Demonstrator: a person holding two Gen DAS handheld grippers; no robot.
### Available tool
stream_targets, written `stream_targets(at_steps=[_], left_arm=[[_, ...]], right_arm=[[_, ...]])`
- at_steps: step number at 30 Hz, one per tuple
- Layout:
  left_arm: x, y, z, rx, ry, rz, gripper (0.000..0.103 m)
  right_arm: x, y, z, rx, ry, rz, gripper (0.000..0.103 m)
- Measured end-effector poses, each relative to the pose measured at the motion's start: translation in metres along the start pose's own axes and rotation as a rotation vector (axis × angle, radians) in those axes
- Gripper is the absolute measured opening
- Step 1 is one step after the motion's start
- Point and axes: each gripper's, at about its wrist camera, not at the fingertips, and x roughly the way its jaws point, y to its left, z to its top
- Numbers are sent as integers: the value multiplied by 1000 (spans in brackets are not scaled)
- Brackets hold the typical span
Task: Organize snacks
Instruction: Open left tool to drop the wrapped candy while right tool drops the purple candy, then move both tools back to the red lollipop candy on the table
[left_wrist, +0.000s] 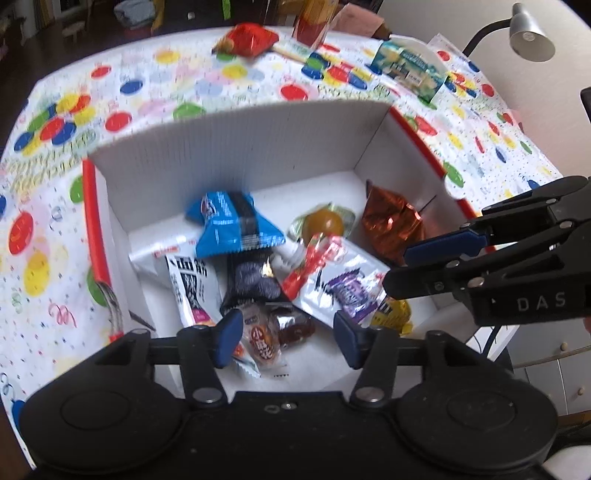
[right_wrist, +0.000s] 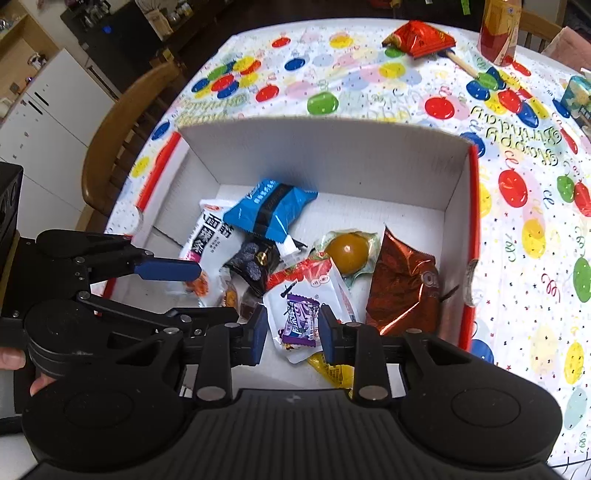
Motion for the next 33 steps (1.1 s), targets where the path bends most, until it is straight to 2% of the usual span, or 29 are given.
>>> stream_targets(at_steps=[1,2,4,8,13,16,19,23,27,29,33], left_arm=[[-3,-1,1,-1,-6,-1,54],[-6,-1,2,-2,-13,-3,57],[-11,-4,5,-3,-30,1,61],[-18,-6,10,-4,-56,10,65],[-29,-9,19,2,-101,21,75],[-35,-13,27,13,-126,32,79],[-39,-16,38,22,-147,42,84],[-40,-19,58,34,-173,58,87],[-39,-20,81,36,-205,82,94],[-38,-21,93,38,-221,90,97],[-33,-24,120,38,-244,111,101]], right_arm=[[-4,-1,0,0,-7,5,38],[-8,-2,0,-1,-16,9,51],[-16,-2,1,-5,-37,14,68],[-28,-3,2,-18,-59,26,68],[-42,-6,8,-27,-90,30,69],[-51,-13,14,-31,-110,30,77],[-60,-20,23,-38,-125,20,77],[-72,-35,38,-42,-155,6,83],[-83,-58,58,-7,-193,-13,84],[-86,-71,68,5,-206,-20,93],[-89,-94,91,-4,-231,-46,95]])
